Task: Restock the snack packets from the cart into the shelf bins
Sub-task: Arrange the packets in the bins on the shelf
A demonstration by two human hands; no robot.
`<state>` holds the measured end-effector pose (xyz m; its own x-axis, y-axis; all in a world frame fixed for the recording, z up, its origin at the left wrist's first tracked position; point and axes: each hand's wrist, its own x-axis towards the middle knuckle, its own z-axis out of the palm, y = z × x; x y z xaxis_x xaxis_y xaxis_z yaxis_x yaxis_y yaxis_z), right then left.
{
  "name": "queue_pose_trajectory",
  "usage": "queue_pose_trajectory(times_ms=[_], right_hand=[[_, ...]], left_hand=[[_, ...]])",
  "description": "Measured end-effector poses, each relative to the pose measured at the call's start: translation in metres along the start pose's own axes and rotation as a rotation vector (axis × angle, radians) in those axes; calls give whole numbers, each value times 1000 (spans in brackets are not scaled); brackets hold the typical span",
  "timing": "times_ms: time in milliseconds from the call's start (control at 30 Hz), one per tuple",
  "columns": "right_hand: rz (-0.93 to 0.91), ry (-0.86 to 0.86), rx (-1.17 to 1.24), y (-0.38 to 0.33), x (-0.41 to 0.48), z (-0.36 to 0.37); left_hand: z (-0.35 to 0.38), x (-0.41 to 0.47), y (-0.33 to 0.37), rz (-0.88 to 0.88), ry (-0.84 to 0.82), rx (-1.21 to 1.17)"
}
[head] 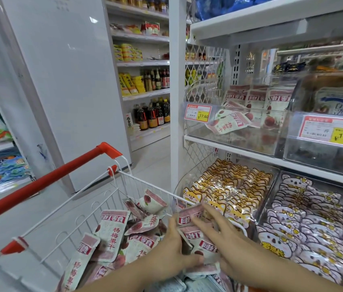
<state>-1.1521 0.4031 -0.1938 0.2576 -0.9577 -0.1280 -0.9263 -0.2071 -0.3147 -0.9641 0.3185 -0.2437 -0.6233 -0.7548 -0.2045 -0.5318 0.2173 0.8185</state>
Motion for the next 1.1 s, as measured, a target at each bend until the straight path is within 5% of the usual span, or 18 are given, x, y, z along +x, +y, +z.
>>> queue_pose_trajectory(times_ms=[300, 533, 967, 1100], right_hand=[[114, 295, 555, 19, 3, 14], [-39, 242, 338, 5, 16, 17], [53, 363, 888, 28, 5, 17], [-21, 401, 753, 18, -2, -1]], left_hand=[[0, 0, 1, 90, -15, -93], [3, 0, 3, 176, 20, -84], [4, -7, 18, 276, 47, -97], [4, -12, 29, 308, 124, -146]])
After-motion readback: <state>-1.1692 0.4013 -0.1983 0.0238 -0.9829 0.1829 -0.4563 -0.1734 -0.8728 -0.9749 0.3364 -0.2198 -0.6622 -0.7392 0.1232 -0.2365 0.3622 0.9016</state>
